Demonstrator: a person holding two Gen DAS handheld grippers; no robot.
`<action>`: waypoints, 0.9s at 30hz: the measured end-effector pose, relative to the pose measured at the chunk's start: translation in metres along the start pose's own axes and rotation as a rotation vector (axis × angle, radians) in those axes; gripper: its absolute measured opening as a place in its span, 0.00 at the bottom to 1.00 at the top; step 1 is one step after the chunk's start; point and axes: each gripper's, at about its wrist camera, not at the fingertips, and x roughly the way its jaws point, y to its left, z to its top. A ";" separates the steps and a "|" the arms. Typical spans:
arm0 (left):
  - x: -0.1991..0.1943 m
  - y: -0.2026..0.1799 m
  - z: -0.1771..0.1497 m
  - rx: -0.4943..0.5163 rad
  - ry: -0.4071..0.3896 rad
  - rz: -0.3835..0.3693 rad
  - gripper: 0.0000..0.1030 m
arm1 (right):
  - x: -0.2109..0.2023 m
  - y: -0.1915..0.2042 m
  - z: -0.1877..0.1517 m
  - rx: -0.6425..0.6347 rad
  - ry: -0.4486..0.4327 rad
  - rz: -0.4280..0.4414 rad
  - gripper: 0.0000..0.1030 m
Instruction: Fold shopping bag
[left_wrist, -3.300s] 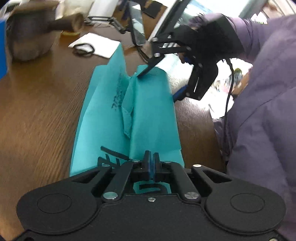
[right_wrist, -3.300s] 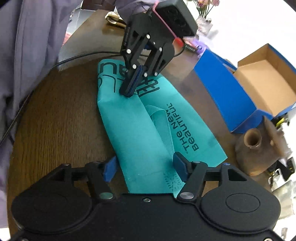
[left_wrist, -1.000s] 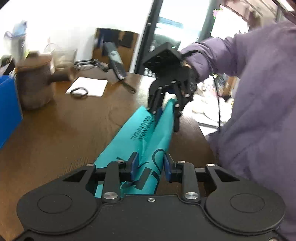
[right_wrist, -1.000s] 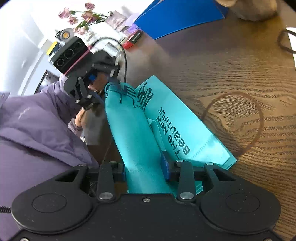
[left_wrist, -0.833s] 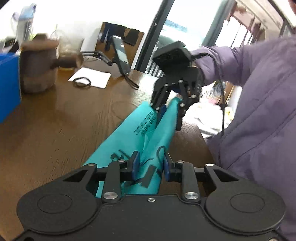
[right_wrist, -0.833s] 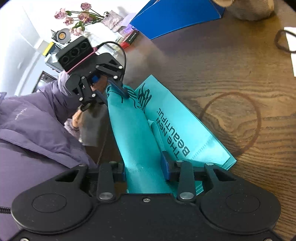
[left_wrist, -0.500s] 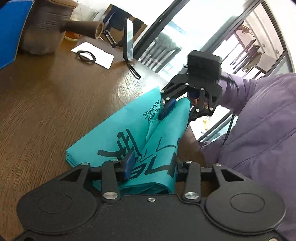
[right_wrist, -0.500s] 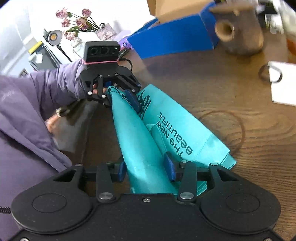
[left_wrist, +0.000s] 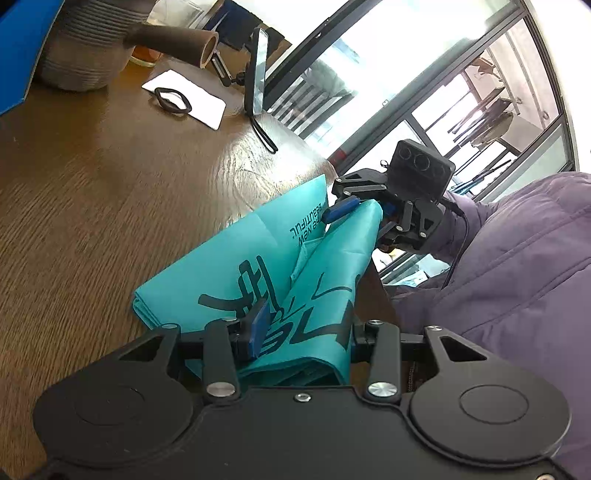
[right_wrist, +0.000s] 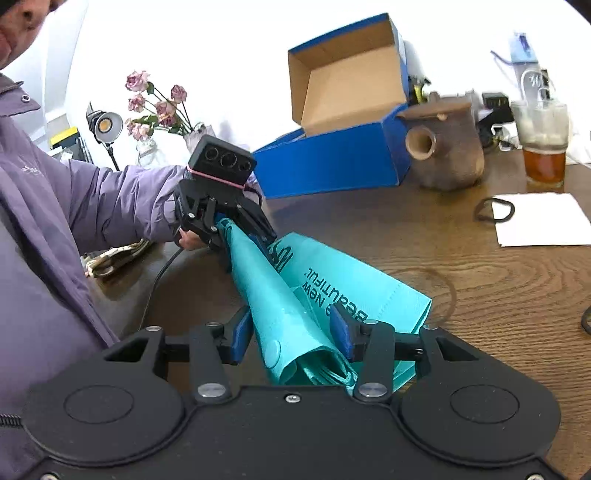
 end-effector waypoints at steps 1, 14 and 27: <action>0.000 0.000 0.000 -0.002 0.000 0.001 0.38 | -0.001 -0.004 -0.001 0.051 -0.009 0.006 0.38; -0.034 -0.067 0.010 0.252 -0.058 0.399 0.60 | 0.003 -0.063 0.017 0.541 0.125 0.038 0.30; 0.075 -0.140 0.008 1.012 0.052 0.682 0.68 | 0.014 -0.109 0.018 0.858 0.220 0.047 0.27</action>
